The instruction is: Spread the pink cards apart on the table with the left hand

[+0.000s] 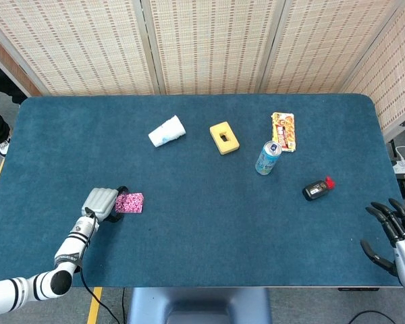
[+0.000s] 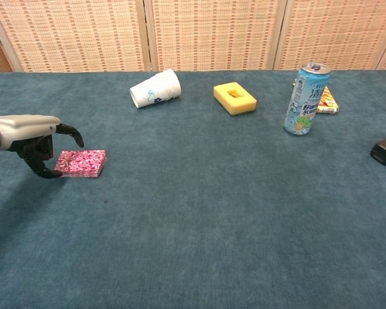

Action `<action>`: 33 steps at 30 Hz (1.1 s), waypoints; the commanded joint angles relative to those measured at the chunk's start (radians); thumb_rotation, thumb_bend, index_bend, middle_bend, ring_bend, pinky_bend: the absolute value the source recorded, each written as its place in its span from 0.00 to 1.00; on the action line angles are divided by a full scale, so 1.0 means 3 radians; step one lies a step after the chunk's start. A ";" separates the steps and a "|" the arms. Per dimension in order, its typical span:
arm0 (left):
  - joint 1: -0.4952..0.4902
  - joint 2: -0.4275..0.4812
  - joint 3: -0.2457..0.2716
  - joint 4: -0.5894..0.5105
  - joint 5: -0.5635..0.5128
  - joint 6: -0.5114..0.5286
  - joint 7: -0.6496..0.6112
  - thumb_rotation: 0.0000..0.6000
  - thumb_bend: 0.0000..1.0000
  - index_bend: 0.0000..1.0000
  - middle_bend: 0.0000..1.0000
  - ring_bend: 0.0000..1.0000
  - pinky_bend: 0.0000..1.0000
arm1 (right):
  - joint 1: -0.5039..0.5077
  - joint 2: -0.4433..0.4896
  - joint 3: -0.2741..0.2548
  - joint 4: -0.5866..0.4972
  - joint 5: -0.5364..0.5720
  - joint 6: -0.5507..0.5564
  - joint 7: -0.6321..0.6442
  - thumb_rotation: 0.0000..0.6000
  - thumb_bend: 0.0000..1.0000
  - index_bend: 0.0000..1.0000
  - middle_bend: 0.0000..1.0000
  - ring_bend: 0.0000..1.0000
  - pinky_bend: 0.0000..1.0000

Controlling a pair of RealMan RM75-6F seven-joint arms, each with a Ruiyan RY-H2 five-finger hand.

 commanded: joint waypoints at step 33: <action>-0.0298 -0.0346 -0.0078 -0.0241 -0.0994 0.0739 0.0537 1.00 0.29 0.19 1.00 0.99 0.98 | -0.0017 0.0019 -0.0001 0.0024 -0.0009 0.0043 0.0085 1.00 0.19 0.20 0.18 0.08 0.28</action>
